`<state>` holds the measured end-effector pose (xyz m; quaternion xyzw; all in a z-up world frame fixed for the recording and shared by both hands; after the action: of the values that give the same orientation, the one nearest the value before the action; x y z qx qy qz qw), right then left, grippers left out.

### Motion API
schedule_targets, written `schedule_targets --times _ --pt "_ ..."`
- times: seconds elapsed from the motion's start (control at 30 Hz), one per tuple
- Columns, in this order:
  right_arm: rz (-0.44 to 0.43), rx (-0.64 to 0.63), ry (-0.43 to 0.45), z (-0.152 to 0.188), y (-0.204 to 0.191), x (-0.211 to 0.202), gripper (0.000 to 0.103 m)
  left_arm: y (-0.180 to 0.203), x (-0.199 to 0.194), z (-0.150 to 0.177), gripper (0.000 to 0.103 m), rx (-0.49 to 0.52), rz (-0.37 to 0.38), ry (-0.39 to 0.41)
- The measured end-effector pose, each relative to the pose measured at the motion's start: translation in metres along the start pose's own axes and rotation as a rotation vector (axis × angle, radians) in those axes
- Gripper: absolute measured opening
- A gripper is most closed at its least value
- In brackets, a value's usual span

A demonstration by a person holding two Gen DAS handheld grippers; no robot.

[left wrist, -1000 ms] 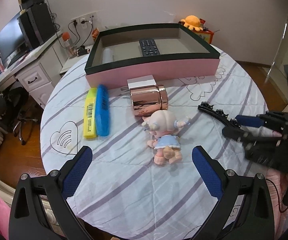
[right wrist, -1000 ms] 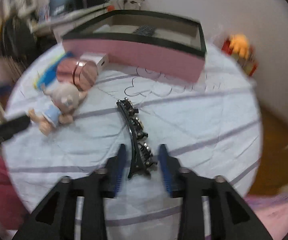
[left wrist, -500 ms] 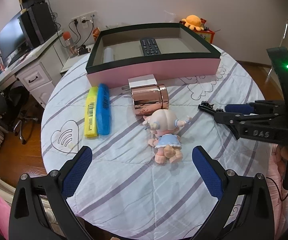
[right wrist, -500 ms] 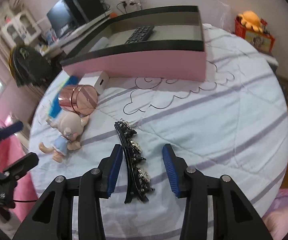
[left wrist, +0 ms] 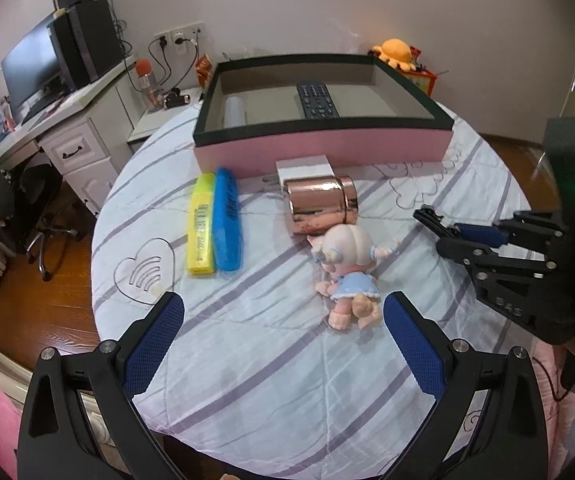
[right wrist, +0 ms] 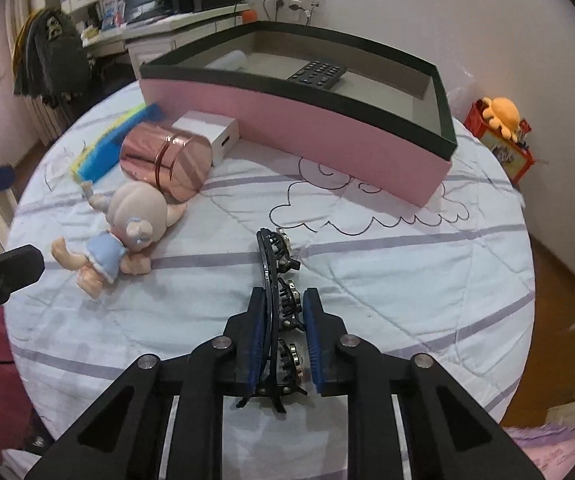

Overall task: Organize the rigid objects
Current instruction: 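Lift the black hair clip off the table with the right tool, then carry the hair clip over the pink box and lower it inside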

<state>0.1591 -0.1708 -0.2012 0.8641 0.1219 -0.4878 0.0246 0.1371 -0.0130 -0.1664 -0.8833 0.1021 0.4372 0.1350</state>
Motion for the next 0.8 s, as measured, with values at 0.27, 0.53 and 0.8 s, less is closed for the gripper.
schedule_targets --times 0.27,0.53,0.8 --pt "-0.075 0.054 0.063 -0.026 -0.003 -0.026 0.019 -0.016 -0.006 -0.009 0.101 -0.036 -0.003 0.033" --pt "-0.121 0.093 0.131 -0.068 -0.004 -0.046 0.019 -0.03 -0.007 -0.023 0.101 -0.056 -0.004 0.067" --pt "-0.101 0.151 0.174 -0.122 0.017 -0.036 0.019 -0.04 -0.004 -0.047 0.101 -0.061 0.002 0.104"
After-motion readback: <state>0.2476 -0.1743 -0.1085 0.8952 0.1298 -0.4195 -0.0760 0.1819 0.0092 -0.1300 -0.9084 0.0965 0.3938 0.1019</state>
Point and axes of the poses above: each gripper's, at about its wrist camera, not at the fingertips, and x roughly the way its jaws point, y to its right, z to its underside, the point moved 5 cm from there along x, roughly the way its jaws point, and after that the axes turned 11 degrees about x, right-handed, at the moved point
